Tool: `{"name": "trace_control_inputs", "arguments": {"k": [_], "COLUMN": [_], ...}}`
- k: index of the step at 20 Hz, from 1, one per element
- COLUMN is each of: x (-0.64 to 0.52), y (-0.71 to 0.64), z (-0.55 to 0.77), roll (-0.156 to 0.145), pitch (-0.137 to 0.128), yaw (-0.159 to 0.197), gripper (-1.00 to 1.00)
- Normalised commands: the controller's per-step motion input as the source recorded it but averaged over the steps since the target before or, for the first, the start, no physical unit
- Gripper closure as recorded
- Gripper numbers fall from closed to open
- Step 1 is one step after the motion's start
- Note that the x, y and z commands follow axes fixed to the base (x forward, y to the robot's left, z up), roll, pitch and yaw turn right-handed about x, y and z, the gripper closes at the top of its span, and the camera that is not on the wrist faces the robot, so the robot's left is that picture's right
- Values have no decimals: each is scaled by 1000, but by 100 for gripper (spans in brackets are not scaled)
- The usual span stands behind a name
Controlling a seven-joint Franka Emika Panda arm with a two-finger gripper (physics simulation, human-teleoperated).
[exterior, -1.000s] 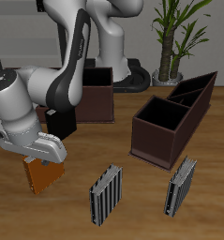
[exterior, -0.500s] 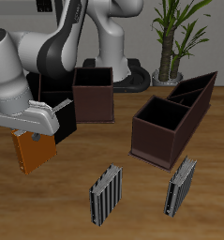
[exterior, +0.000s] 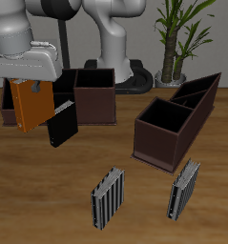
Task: Place the orange book into the back desk caddy's right compartment and place the right striped book into the back desk caddy's left compartment and place the black book into the back desk caddy's left compartment
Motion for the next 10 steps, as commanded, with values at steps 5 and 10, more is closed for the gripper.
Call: {"name": "trace_control_inputs", "arguments": {"k": [5,10], "x": [-551,-456], "y": [190,135], "z": [507,279], "roll": [10,-15], "pitch": [-59,-32], "yaw": [71,81], "gripper": [100,100]}}
